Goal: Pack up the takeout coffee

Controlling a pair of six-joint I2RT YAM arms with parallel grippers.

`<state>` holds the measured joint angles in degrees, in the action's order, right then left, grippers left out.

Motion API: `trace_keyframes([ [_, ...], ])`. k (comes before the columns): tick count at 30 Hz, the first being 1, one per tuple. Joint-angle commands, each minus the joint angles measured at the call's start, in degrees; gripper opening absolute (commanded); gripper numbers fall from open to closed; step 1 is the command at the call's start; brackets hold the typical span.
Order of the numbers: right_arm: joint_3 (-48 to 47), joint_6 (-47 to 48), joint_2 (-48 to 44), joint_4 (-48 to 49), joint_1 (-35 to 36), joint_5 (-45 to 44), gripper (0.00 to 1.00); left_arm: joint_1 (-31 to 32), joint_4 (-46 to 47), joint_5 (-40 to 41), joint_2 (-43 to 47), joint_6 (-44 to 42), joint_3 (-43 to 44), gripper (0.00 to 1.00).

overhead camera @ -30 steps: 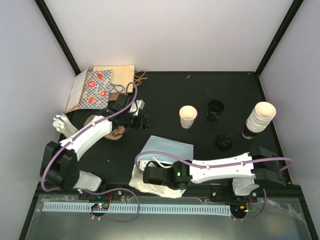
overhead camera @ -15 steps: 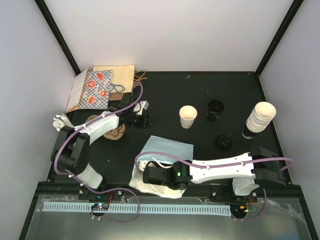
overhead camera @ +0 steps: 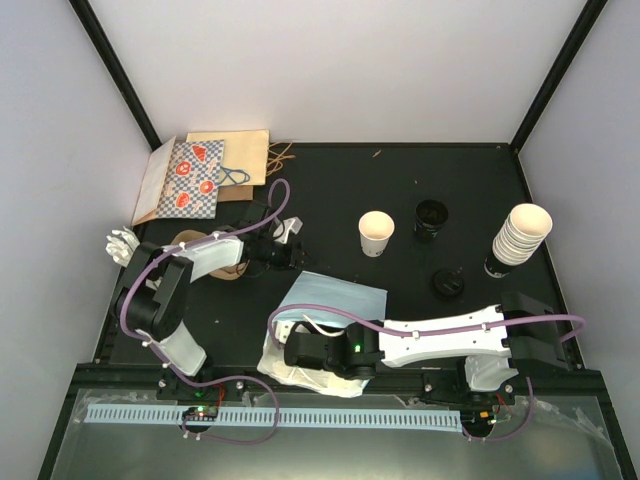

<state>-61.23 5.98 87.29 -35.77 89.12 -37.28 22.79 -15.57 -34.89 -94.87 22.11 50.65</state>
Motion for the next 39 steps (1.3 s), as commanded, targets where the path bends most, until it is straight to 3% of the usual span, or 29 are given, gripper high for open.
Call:
trace_keyframes([
  [1,-0.34,0.42,0.19,2.09,0.34,0.27,0.41,-0.20,3.60,-2.44,-0.44,0.62,-0.58,0.52],
  [27,0.91,-0.69,-1.99,0.30,0.26,0.12,0.41,-1.03,6.07,-8.25,5.41,3.90,-8.79,0.30],
  [39,0.69,0.53,1.28,-0.01,0.18,-0.52,0.41,-0.99,5.03,-8.72,7.24,4.17,-10.20,0.29],
])
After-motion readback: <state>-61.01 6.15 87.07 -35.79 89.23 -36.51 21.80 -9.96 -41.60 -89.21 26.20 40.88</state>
